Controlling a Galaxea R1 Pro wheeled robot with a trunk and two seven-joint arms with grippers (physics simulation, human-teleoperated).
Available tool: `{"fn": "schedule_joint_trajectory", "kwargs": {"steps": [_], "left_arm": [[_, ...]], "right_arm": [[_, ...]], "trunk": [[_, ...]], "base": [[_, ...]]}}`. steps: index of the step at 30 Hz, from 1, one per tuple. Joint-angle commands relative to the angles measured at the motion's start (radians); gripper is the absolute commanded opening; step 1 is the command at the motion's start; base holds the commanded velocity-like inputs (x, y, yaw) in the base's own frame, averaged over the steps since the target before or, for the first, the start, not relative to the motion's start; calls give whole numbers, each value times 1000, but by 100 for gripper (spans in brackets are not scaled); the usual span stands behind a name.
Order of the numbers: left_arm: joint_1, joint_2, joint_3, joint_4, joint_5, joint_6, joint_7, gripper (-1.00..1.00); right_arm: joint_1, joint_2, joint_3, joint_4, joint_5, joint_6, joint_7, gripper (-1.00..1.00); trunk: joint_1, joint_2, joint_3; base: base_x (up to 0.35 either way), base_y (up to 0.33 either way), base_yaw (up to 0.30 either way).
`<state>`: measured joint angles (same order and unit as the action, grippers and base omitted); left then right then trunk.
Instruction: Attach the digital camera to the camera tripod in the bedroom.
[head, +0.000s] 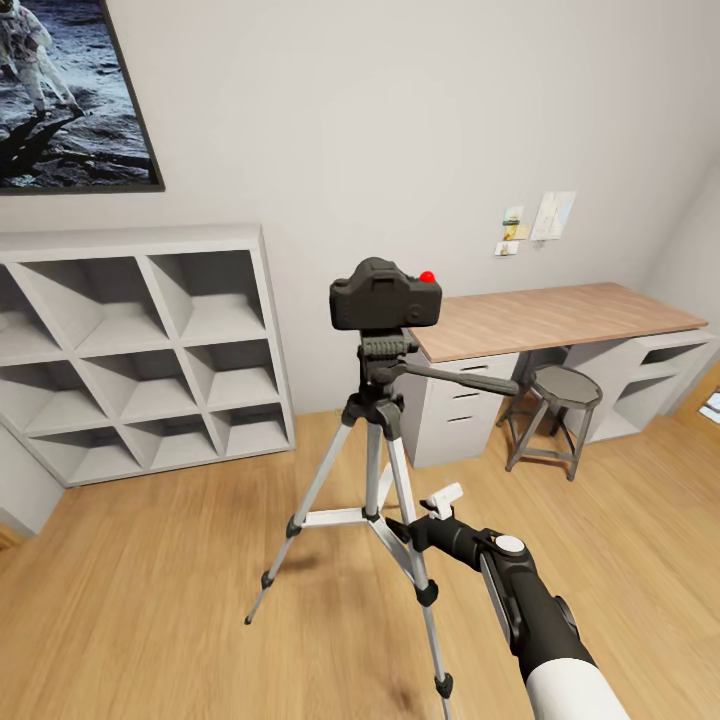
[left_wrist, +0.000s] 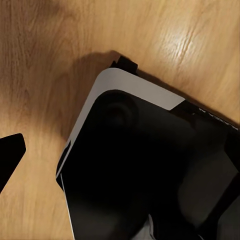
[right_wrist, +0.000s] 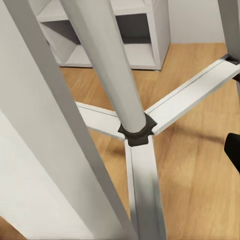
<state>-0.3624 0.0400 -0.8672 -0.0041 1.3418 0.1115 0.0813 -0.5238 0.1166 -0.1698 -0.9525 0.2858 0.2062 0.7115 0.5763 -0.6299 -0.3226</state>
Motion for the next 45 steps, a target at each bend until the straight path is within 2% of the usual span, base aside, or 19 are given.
{"fn": "schedule_joint_trajectory", "kwargs": {"steps": [1,13,24,34,45], "left_arm": [[-1,0,-8,0,8,4,3,100],[0,-9,-10,0,8,4,3,100],[0,-20,-8,0,8,4,3,100],[0,-22,-9,0,8,4,3,100],[0,-26,-10,0,8,4,4,100]], "right_arm": [[-1,2,-5,-2,5,6,8,100],[-1,1,-8,-5,6,8,8,100],[-1,1,-8,-6,6,9,8,100],[-1,1,-8,-6,5,9,8,100],[-2,1,-10,-11,3,10,7,100]], "trunk": [[0,-1,-1],[0,-1,-1],[0,-1,-1],[0,-1,-1],[0,-1,-1]], "base": [[0,0,0],[-13,0,0],[-188,0,0],[-51,0,0],[-273,0,0]]}}
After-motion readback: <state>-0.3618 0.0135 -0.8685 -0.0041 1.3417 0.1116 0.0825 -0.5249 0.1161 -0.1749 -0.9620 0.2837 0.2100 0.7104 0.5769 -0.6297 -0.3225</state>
